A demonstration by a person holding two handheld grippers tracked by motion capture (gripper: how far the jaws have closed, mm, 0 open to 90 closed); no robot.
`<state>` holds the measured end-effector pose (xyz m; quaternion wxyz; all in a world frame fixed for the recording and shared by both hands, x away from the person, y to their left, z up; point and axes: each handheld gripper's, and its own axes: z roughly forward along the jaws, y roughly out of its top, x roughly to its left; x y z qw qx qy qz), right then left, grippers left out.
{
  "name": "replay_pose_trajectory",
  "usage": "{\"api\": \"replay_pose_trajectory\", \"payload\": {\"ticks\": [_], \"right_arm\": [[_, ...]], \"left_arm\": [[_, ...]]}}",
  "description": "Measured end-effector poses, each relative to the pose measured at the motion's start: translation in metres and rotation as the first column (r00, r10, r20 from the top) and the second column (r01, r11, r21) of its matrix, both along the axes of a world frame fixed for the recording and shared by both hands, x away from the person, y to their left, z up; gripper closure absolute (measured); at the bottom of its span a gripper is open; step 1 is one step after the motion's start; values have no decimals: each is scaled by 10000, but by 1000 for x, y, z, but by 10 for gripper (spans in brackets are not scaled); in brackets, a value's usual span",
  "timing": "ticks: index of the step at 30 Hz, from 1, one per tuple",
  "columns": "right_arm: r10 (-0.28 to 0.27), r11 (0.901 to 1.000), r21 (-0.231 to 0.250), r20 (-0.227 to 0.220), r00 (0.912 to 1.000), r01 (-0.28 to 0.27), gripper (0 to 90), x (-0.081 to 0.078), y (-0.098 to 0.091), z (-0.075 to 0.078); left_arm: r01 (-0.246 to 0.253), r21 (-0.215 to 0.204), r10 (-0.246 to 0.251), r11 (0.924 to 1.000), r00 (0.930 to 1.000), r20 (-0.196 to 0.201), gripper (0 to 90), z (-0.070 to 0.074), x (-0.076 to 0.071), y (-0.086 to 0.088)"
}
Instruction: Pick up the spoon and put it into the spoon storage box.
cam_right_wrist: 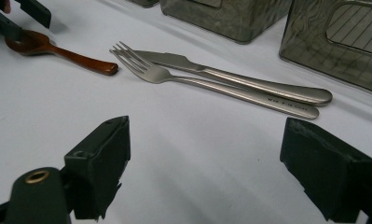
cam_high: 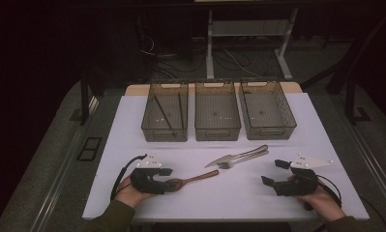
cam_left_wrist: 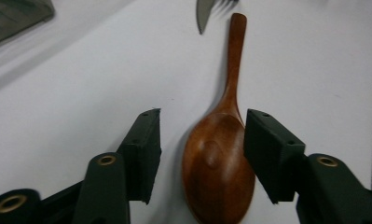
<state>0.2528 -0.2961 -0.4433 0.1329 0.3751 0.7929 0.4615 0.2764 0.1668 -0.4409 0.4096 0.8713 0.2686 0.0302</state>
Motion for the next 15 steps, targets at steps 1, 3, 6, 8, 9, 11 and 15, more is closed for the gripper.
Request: {"api": "replay_pose_trajectory", "payload": {"ticks": [1, 3, 6, 8, 9, 11, 15], "right_arm": [[-10, 10000, 10, -2, 10000, 10, 152, 0, 0, 0], [-14, 10000, 19, 2, 10000, 14, 152, 0, 0, 0], [5, 10000, 7, 13, 10000, -5, 152, 0, 0, 0], [1, 10000, 1, -2, 10000, -1, 152, 0, 0, 0], [4, 10000, 9, 2, 10000, -4, 152, 0, 0, 0], [3, 10000, 6, 7, 10000, -3, 152, 0, 0, 0], [-7, 10000, -5, 5, 10000, 7, 152, 0, 0, 0]], "left_arm": [[8, 40, -7, 10000, 10000, -41, 477, 0, -1, 0], [45, 121, -44, 9999, 9999, -93, 499, 0, -1, 0], [158, 160, -155, 9997, 9997, -201, 528, -1, -1, 0], [216, 239, -210, 9995, 9995, -244, 528, -2, 0, -1], [253, 279, -246, 9993, 9994, -256, 528, -2, 0, -2], [296, 332, -287, 9990, 9992, -265, 529, -2, 0, -2], [411, 377, -402, 9984, 9989, -244, 526, -4, 1, -3]]}}
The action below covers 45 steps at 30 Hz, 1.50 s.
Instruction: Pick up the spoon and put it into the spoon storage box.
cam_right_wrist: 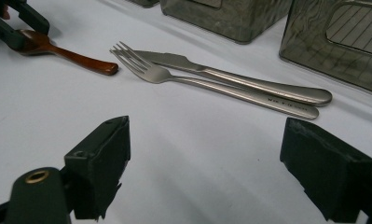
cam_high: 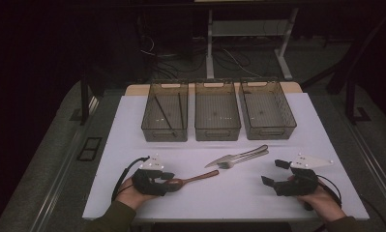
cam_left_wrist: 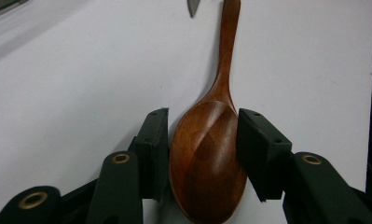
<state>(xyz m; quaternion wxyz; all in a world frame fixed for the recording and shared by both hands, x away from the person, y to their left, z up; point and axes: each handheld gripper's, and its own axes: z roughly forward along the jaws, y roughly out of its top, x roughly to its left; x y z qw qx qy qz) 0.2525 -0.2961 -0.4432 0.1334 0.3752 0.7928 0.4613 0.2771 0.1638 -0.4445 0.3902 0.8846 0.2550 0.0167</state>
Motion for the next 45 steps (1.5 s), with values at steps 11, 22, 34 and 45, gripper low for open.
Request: {"api": "replay_pose_trajectory", "payload": {"ticks": [11, 22, 34, 45], "right_arm": [[-28, 10000, -9, -7, 10000, 28, 152, 0, 0, 0], [-35, 10000, -38, -23, 10000, 35, 152, 0, -1, 0], [-17, 10000, -45, 1, 10000, 17, 152, 0, 0, 0], [-21, 10000, -17, -1, 10000, 21, 153, 0, 0, 0]], "left_arm": [[342, 221, -342, 9992, 9994, -1, 520, -1, -2, -4], [772, 520, -782, 9957, 9968, 171, 534, 1, -6, -8], [980, 913, -1027, 9910, 9935, 487, 657, 4, -10, -12], [1026, 492, -1047, 9935, 9936, 425, 815, 10, -10, -11]]}}
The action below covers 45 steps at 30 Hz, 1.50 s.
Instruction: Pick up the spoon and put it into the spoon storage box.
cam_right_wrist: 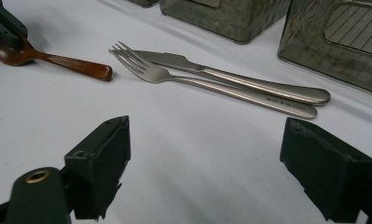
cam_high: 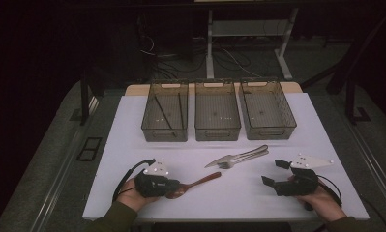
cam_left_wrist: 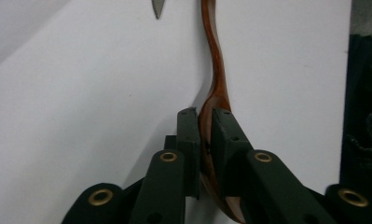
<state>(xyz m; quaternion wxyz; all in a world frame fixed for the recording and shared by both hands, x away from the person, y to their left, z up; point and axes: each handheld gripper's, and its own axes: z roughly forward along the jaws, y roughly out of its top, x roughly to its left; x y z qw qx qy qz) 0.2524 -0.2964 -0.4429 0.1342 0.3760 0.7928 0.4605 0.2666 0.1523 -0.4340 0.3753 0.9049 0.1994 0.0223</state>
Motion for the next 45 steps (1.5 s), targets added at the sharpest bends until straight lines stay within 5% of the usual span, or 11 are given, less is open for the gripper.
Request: {"api": "replay_pose_trajectory", "payload": {"ticks": [10, 45], "right_arm": [[-1, 10000, 23, -6, 10000, 1, 153, 0, 0, 0], [195, 9998, -36, -93, 9998, -196, 153, 1, 8, -3]], "left_arm": [[-75, -6, 75, 10000, 9999, 85, 828, 3, 0, -3], [-1175, -1273, 1321, 9849, 9847, 1133, 829, 29, 15, 11]]}}
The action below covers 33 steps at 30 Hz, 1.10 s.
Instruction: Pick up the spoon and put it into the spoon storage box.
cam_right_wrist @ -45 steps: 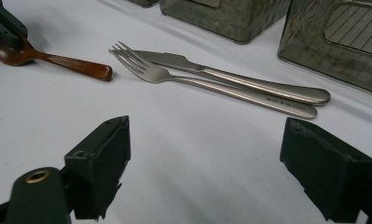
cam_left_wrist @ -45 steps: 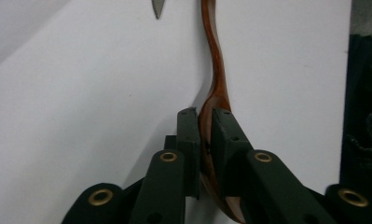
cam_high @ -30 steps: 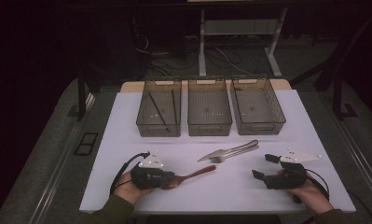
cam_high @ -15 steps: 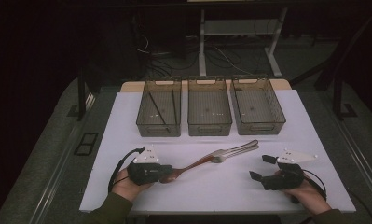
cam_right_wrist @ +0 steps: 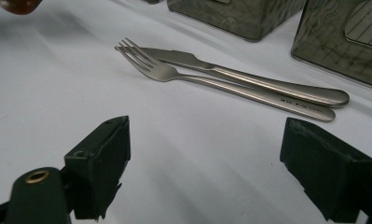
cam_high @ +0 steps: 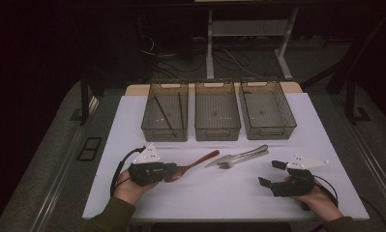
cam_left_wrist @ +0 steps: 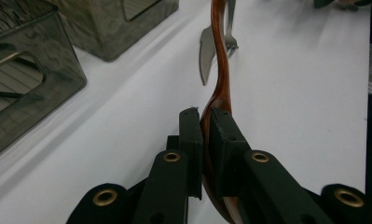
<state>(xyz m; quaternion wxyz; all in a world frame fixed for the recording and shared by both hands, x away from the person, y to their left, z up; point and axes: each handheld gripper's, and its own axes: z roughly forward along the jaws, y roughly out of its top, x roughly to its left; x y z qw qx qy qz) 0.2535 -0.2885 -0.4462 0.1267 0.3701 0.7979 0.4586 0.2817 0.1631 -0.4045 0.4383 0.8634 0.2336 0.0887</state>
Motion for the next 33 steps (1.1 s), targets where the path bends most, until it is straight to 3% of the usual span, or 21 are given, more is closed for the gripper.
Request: {"api": "replay_pose_trajectory", "payload": {"ticks": [14, 23, 33], "right_arm": [[-45, 10000, 41, -22, 10000, 45, 153, 0, -1, 0], [-79, 9999, 86, -3, 10000, 79, 152, 0, -1, 1], [-78, 9999, 101, -13, 10000, 78, 153, 0, -2, 1]], "left_arm": [[-275, -215, 284, 9994, 9987, 421, 829, 16, 17, -7], [-512, -472, 532, 9976, 9977, 413, 828, 23, 39, -10], [-581, -617, 623, 9964, 9958, 670, 828, 34, 61, -21]]}}
